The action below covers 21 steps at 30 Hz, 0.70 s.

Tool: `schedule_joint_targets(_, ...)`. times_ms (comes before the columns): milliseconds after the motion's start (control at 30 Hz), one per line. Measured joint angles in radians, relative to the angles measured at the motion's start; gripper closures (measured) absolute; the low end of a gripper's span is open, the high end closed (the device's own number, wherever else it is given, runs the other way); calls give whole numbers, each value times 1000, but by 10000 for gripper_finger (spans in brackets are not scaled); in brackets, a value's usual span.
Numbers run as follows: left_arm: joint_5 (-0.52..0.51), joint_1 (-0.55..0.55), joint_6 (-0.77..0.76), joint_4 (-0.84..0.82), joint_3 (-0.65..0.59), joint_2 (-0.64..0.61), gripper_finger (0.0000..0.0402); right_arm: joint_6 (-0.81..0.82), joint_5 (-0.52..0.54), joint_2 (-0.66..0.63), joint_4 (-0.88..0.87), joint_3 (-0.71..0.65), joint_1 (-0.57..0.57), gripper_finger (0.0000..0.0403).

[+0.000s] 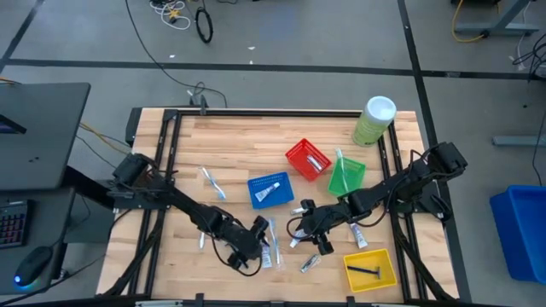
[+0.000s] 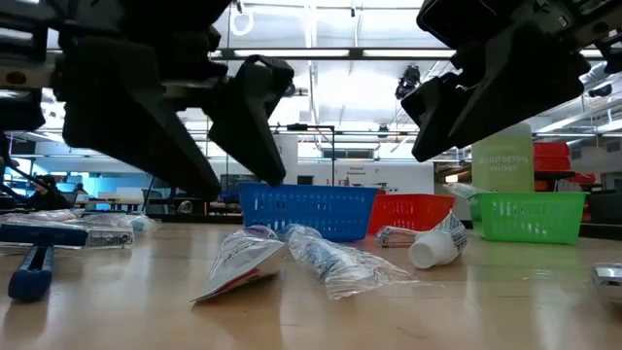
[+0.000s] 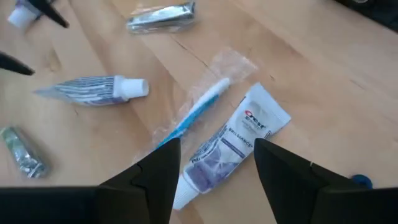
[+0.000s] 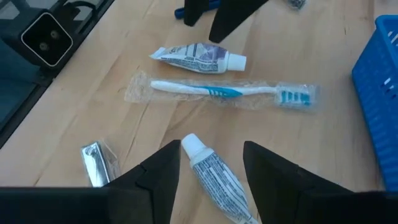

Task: Pick & Place Travel size toiletries
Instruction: Put the white toothpaste into the blue bin

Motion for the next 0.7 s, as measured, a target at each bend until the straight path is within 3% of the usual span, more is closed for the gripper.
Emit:
schedule_joint_targets(500,22,18,79,20,12,86,196,0,0,0,16,0,-1,236)
schedule_joint_targets(700,51,33,46,6,12,86,240,0,0,0,14,0,-1,239)
